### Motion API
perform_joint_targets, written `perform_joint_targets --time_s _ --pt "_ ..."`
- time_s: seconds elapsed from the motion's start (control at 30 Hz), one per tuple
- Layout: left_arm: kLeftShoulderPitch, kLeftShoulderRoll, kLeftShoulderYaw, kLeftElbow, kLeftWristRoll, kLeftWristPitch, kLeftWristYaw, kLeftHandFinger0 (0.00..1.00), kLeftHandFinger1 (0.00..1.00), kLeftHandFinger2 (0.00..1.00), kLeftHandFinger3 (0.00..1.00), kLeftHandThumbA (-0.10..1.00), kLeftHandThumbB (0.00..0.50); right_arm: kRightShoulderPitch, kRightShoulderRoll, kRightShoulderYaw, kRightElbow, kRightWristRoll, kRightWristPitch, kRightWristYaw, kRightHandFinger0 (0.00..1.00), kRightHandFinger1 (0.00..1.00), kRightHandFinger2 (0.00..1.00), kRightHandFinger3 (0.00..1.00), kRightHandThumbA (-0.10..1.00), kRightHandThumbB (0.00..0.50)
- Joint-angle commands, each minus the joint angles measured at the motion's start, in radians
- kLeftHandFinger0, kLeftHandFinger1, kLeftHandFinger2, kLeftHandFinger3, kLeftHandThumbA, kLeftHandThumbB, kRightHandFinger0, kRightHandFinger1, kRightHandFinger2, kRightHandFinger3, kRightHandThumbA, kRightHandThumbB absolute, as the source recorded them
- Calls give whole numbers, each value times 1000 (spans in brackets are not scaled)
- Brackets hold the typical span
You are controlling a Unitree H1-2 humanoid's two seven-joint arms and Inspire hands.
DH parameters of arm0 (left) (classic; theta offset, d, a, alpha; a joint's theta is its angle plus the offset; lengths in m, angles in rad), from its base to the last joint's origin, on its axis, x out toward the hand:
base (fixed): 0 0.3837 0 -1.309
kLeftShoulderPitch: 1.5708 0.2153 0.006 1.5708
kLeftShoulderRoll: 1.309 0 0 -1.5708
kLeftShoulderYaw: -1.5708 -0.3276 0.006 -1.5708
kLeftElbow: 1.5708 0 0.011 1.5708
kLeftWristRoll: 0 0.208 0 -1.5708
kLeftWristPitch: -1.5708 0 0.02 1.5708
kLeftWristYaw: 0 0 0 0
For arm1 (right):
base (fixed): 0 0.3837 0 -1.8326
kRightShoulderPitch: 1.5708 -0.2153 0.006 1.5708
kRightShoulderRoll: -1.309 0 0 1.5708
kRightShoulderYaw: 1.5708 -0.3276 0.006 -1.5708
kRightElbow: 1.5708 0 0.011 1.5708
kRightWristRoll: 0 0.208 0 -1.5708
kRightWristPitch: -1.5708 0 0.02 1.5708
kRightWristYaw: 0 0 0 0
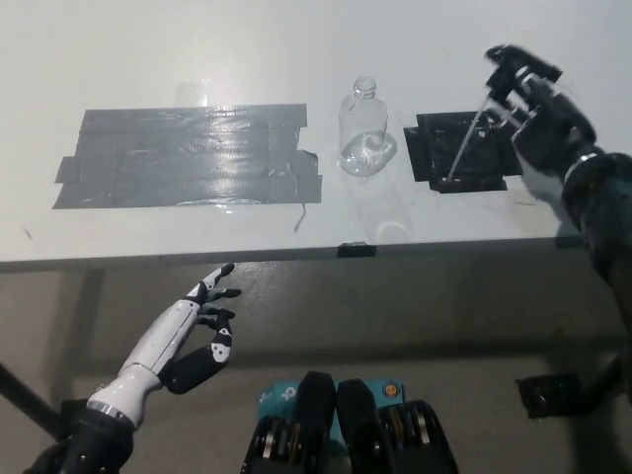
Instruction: The robot grabs the black lid of the spray bottle on the desk and places it on the black area of the desk
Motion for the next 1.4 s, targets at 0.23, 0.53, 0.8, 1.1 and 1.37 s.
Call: perform_joint_targets --time_s 0.23,0.53,0.8,1.1,1.37 --pt "-10 28 17 -19 -2 -20 8 710 752 865 1000 53 10 -17 -21 492 -23 -340 -125 -129 1000 1000 1000 1000 608 499" --pt "-14 26 16 -13 1 -25 10 703 751 869 1000 53 10 -34 -45 558 -44 -325 -158 -175 1000 1000 1000 1000 651 500" --pt "-21 26 16 -4 4 -42 15 693 738 851 1000 40 10 -10 -91 476 -257 -295 -204 -209 1000 1000 1000 1000 776 487" --pt "-38 12 52 11 -73 -61 17 1000 1000 1000 1000 1000 88 361 -106 408 -1492 -332 32 -201 1000 1000 1000 1000 975 481" --pt "-46 1 65 32 -97 -81 31 1000 1000 1000 1000 1000 87 594 -44 458 -1771 -374 -16 -185 1000 1000 1000 1000 930 454"
